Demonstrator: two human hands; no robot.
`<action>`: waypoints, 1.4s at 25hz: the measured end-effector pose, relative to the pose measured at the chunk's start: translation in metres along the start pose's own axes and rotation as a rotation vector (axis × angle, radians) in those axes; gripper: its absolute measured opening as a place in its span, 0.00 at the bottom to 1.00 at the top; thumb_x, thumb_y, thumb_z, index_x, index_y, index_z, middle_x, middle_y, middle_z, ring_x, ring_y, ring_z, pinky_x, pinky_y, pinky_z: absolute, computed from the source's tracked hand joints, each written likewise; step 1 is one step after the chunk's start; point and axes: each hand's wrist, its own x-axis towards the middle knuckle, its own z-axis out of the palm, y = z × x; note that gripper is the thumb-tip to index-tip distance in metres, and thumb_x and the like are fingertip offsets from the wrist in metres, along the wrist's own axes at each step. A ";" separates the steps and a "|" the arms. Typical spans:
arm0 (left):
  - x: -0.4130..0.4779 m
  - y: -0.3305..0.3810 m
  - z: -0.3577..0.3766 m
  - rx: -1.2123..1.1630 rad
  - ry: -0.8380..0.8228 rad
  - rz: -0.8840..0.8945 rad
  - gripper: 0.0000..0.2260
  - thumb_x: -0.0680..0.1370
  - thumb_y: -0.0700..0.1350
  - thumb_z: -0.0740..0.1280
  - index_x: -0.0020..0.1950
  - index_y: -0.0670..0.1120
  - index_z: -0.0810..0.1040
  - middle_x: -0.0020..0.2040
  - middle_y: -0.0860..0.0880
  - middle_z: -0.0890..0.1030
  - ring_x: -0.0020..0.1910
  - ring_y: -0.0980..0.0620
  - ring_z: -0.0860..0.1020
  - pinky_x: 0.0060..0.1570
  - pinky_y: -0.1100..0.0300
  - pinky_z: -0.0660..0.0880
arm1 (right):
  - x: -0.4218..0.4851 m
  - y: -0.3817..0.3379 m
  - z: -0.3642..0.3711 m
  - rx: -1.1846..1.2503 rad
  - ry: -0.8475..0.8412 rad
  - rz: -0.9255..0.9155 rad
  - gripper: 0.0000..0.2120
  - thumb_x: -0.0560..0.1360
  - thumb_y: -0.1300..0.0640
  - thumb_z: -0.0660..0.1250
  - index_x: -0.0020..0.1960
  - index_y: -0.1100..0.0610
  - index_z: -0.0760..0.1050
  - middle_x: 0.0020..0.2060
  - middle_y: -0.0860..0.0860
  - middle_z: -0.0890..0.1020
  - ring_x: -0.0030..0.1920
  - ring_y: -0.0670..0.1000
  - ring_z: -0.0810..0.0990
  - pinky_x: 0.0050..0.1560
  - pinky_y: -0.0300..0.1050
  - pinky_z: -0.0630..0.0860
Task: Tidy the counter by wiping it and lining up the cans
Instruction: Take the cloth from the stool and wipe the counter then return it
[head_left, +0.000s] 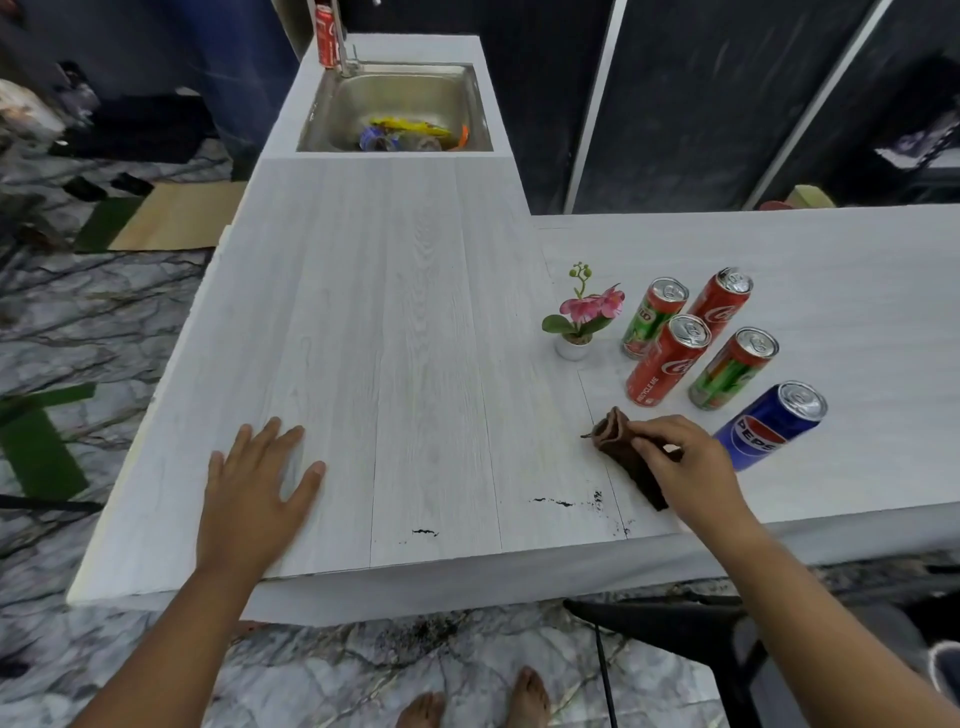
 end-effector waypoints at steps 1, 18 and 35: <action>0.000 0.000 0.000 0.000 0.001 0.003 0.34 0.82 0.72 0.53 0.83 0.55 0.67 0.85 0.52 0.64 0.87 0.47 0.55 0.84 0.37 0.52 | -0.006 0.006 -0.004 -0.038 0.028 0.039 0.11 0.79 0.63 0.75 0.59 0.52 0.88 0.52 0.44 0.85 0.53 0.45 0.82 0.51 0.29 0.74; -0.002 0.002 -0.007 -0.048 -0.040 -0.003 0.33 0.83 0.71 0.52 0.83 0.57 0.66 0.87 0.51 0.61 0.88 0.47 0.50 0.85 0.38 0.46 | -0.076 -0.084 0.107 -0.077 0.023 0.056 0.09 0.82 0.59 0.73 0.61 0.55 0.87 0.46 0.43 0.80 0.44 0.40 0.79 0.46 0.24 0.72; 0.001 -0.001 -0.003 -0.049 -0.017 0.024 0.32 0.82 0.69 0.54 0.82 0.55 0.69 0.86 0.49 0.63 0.87 0.44 0.53 0.84 0.36 0.48 | -0.054 -0.039 0.064 -0.164 0.165 0.237 0.10 0.81 0.58 0.73 0.62 0.55 0.87 0.49 0.45 0.81 0.47 0.47 0.80 0.46 0.33 0.72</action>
